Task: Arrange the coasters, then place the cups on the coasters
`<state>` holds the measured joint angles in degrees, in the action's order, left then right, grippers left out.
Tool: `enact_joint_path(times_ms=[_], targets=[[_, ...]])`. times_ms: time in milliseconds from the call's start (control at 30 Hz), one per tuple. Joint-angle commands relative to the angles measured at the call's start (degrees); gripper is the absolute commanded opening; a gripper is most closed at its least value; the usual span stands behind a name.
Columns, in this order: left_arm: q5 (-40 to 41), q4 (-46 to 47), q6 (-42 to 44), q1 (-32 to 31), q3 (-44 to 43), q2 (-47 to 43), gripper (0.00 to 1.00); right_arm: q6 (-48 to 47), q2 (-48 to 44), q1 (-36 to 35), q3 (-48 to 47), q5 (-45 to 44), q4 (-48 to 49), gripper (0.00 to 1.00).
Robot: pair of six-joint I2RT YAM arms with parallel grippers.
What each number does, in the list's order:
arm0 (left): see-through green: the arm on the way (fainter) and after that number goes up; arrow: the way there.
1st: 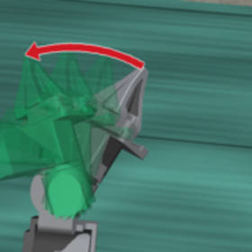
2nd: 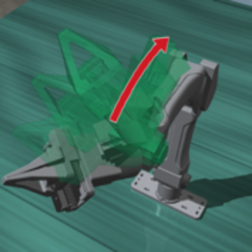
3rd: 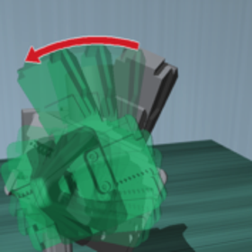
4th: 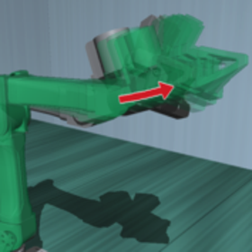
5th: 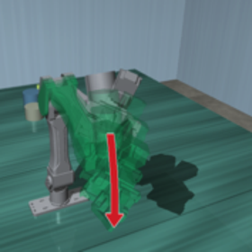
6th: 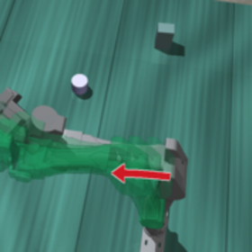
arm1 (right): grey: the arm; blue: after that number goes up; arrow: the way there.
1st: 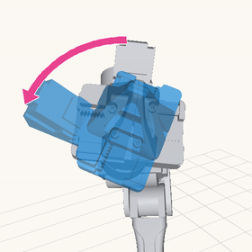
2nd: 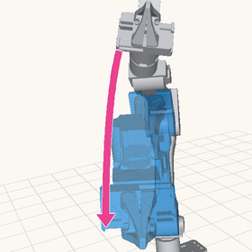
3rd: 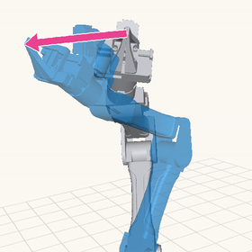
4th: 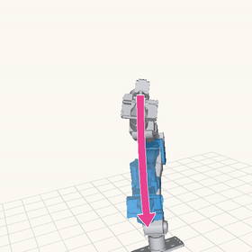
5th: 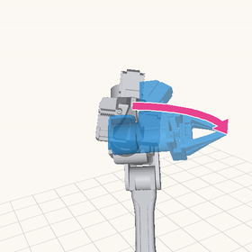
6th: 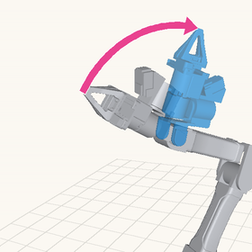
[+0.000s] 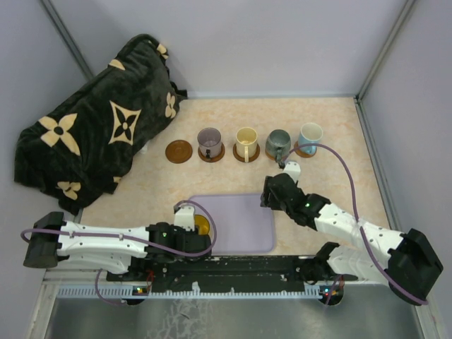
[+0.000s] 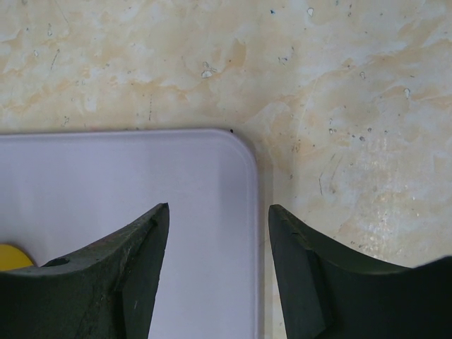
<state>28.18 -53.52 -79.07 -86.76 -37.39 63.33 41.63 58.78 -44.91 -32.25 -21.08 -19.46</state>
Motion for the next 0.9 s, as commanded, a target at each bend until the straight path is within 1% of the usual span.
enact_joint_path(times_ms=[0,133,233,500,567,700,767,867], targets=[[3.07,1.73,-0.49,-0.23,0.21,0.3,0.5,0.39,0.41,-0.45,-0.29,0.33,2.07,0.59],[3.88,2.95,0.25,-0.25,0.39,0.85,0.5,0.39,0.55,-0.45,-0.3,0.24,2.13,0.59],[3.65,3.29,0.53,-0.25,0.38,1.55,0.48,0.39,0.75,-0.45,-0.42,0.33,2.15,0.59],[3.85,2.78,-0.67,-0.25,0.94,2.43,0.29,0.39,1.59,-0.45,-0.36,0.78,2.37,0.59],[4.15,2.64,-1.02,-0.25,1.23,2.25,0.22,0.5,1.74,-0.45,-0.34,0.95,2.33,0.59],[4.98,2.0,-1.27,-0.25,1.46,1.77,0.13,0.55,1.88,-0.45,-0.16,1.12,2.32,0.59],[5.64,1.55,-1.18,-0.25,1.12,1.56,0.1,0.45,1.91,-0.45,-0.11,1.17,2.65,0.59],[6.9,0.93,0.1,-0.23,-0.13,1.27,0.08,-0.25,2.03,-0.45,-0.55,0.98,2.96,0.59]])
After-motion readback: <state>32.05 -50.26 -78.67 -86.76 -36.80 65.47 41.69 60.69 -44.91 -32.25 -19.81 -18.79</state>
